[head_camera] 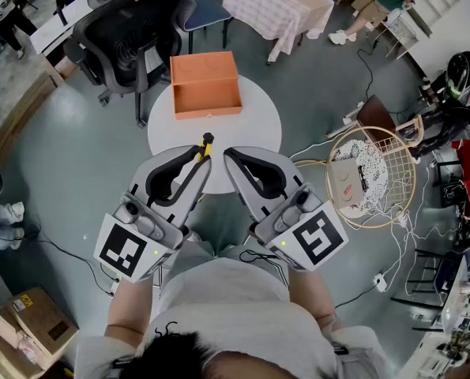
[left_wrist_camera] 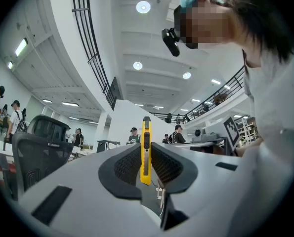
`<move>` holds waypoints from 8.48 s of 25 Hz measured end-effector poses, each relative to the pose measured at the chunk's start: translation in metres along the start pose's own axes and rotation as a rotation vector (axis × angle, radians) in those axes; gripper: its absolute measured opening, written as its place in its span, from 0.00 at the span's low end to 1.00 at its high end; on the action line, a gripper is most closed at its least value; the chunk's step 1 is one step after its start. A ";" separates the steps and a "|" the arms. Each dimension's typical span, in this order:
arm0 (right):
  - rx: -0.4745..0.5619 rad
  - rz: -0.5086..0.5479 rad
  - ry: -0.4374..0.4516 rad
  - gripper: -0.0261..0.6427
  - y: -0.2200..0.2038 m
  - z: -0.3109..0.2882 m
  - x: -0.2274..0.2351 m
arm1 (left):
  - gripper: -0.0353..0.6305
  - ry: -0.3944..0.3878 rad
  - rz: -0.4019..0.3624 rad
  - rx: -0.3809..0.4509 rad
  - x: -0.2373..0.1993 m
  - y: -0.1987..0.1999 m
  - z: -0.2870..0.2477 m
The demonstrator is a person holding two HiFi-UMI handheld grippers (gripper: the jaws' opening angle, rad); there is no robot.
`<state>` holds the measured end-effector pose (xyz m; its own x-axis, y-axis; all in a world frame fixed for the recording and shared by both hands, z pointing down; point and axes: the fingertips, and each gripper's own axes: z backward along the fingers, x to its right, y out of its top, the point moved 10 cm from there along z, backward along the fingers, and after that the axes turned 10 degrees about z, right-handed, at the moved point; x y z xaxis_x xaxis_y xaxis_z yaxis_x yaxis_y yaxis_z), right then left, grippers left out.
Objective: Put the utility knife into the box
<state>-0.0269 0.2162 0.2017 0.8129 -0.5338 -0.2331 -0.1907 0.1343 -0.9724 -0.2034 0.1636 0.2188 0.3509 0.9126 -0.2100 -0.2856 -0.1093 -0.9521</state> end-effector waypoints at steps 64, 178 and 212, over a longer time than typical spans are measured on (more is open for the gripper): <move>0.076 -0.083 0.331 0.05 -0.081 -0.020 0.225 | 0.15 0.389 -0.057 0.014 -0.016 -0.059 -0.179; -0.176 -0.297 0.251 0.05 -0.215 -0.153 0.312 | 0.15 0.225 -0.210 -1.312 -0.281 -0.307 -0.247; -0.182 -0.297 0.257 0.05 -0.211 -0.154 0.301 | 0.13 0.175 -0.208 -1.315 -0.284 -0.298 -0.242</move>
<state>0.1730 -0.1015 0.3352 0.6879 -0.7208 0.0848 -0.0825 -0.1937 -0.9776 -0.0022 -0.1578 0.5085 0.4194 0.9072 0.0324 0.8148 -0.3605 -0.4540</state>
